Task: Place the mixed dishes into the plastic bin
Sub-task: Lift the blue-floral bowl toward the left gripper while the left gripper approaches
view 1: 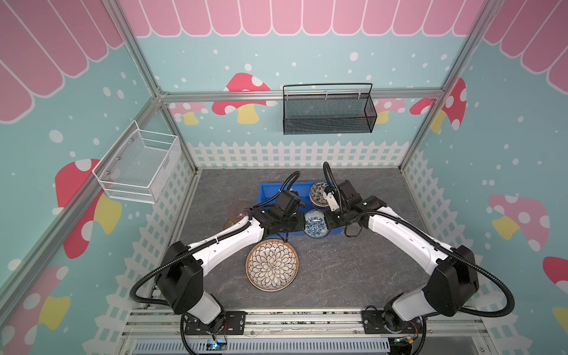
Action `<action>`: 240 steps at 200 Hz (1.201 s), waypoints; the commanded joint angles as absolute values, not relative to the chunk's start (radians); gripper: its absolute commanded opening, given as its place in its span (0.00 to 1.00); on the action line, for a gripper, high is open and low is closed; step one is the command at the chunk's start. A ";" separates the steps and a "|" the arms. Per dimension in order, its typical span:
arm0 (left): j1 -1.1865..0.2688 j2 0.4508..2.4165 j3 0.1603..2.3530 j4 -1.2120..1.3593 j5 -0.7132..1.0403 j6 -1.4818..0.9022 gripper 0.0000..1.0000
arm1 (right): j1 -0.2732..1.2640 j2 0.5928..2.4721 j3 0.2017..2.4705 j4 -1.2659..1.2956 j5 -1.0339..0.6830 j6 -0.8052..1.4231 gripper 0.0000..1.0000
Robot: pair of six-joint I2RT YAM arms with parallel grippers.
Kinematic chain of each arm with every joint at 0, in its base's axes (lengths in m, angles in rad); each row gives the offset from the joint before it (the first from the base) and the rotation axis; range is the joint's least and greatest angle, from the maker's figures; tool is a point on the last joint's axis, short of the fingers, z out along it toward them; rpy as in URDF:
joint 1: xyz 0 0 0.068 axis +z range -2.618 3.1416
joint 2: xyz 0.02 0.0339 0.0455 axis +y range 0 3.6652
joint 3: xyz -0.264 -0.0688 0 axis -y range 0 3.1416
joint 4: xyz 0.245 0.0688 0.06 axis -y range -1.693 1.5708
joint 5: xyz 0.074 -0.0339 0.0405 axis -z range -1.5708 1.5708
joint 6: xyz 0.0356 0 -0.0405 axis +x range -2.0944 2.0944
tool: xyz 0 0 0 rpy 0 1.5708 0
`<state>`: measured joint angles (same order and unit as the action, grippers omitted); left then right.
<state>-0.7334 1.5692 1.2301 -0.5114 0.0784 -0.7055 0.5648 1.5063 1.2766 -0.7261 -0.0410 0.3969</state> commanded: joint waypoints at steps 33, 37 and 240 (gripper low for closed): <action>-0.741 1.580 1.257 -0.497 0.100 -0.716 0.17 | 0.561 1.516 1.322 -0.710 -0.045 0.383 0.00; -0.741 1.581 1.258 -0.496 0.101 -0.716 0.16 | 0.560 1.517 1.322 -0.710 -0.045 0.383 0.00; -0.746 1.599 1.289 -0.513 0.094 -0.681 0.00 | 0.521 1.422 1.274 -0.710 0.000 0.387 0.55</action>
<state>-0.7422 1.5917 1.2316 -0.5163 0.0948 -0.6998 0.5316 1.4715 1.2869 -0.7097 -0.0147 0.3882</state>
